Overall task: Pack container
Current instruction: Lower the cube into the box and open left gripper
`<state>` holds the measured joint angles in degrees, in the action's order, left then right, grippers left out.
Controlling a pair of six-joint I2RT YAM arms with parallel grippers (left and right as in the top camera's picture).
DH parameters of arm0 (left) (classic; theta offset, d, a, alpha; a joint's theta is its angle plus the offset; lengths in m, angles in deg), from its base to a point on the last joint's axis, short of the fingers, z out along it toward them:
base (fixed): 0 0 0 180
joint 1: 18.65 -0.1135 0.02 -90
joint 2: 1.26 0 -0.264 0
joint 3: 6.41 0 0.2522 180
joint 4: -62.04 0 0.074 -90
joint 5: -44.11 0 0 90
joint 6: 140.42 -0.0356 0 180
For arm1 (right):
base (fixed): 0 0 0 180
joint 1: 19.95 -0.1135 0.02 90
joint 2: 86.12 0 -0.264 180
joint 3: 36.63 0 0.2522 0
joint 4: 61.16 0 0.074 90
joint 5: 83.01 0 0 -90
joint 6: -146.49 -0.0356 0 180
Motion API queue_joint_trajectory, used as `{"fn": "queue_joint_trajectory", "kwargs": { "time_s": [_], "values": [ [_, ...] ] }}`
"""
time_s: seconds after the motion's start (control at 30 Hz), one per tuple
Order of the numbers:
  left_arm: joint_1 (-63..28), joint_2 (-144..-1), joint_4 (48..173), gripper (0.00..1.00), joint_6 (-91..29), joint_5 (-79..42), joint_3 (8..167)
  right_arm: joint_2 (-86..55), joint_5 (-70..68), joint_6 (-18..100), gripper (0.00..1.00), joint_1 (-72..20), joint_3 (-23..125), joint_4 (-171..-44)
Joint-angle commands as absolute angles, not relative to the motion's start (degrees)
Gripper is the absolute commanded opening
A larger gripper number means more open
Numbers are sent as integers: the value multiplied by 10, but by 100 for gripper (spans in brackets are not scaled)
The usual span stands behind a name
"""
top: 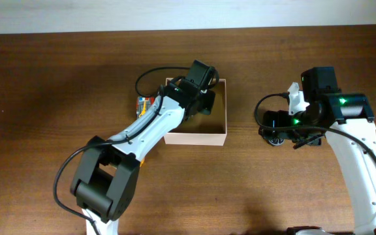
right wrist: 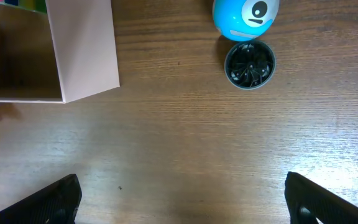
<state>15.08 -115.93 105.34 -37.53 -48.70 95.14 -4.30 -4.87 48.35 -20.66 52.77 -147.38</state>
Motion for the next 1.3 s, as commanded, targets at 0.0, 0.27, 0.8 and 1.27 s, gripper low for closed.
{"fn": "queue_joint_trajectory", "kwargs": {
  "time_s": [0.0,0.27,0.8,1.27],
  "values": [
    [151,-1205,1037,2,-376,-484,959,-41,-45,486,99,-202,532,-1474],
    [144,-1237,1002,2,-378,-499,959,-41,-45,486,99,-202,532,-1474],
    [146,-1237,1026,3,-283,-633,959,-41,-45,486,99,-202,532,-1479],
    [147,-1219,1036,35,-281,-635,992,-41,-45,486,99,-202,532,-1490]
  ]
}}
